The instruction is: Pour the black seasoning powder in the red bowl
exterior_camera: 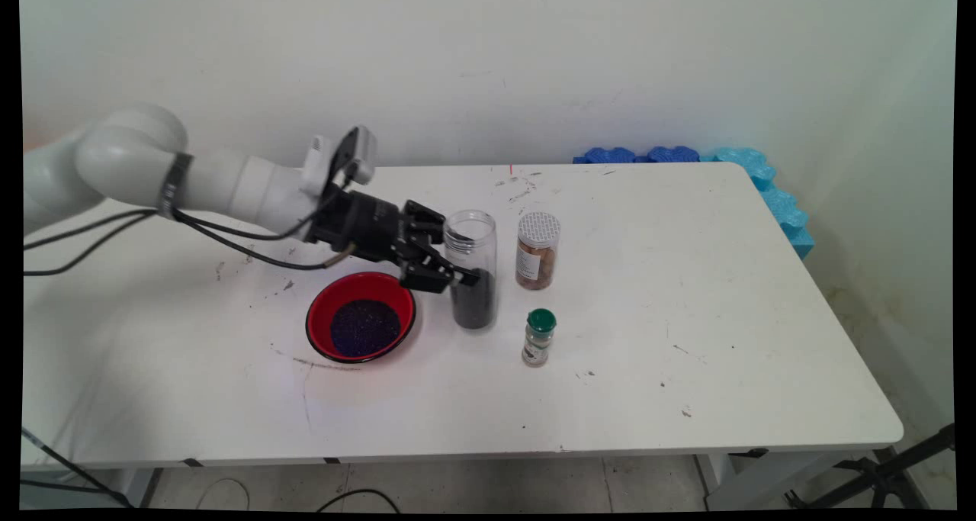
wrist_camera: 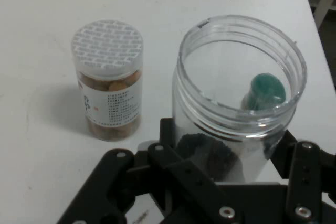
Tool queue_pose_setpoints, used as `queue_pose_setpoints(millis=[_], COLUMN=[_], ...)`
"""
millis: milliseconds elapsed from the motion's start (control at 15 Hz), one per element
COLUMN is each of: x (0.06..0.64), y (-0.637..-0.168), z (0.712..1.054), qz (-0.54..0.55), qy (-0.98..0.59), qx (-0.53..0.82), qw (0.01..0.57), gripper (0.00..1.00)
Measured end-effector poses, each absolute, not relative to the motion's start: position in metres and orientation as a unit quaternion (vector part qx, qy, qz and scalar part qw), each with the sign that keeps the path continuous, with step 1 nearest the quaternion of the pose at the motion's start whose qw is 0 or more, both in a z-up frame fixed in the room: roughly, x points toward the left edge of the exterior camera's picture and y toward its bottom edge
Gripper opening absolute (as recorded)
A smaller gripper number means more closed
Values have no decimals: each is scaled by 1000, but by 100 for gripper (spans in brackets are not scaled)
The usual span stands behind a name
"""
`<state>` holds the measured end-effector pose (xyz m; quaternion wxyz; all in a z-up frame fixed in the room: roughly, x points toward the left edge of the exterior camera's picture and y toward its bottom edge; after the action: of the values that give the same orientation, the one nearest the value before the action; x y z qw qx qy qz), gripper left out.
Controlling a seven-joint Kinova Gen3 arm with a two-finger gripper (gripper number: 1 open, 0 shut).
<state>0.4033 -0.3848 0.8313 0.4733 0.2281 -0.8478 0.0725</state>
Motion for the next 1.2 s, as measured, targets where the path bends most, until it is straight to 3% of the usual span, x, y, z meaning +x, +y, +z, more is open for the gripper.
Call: queue_pose_setpoints(millis=[733, 1200], x=[464, 507], y=[-335, -310], z=[941, 982], qz=[40, -14], qy=[-860, -875], qx=[223, 225], qw=[457, 429], gripper=[0, 0])
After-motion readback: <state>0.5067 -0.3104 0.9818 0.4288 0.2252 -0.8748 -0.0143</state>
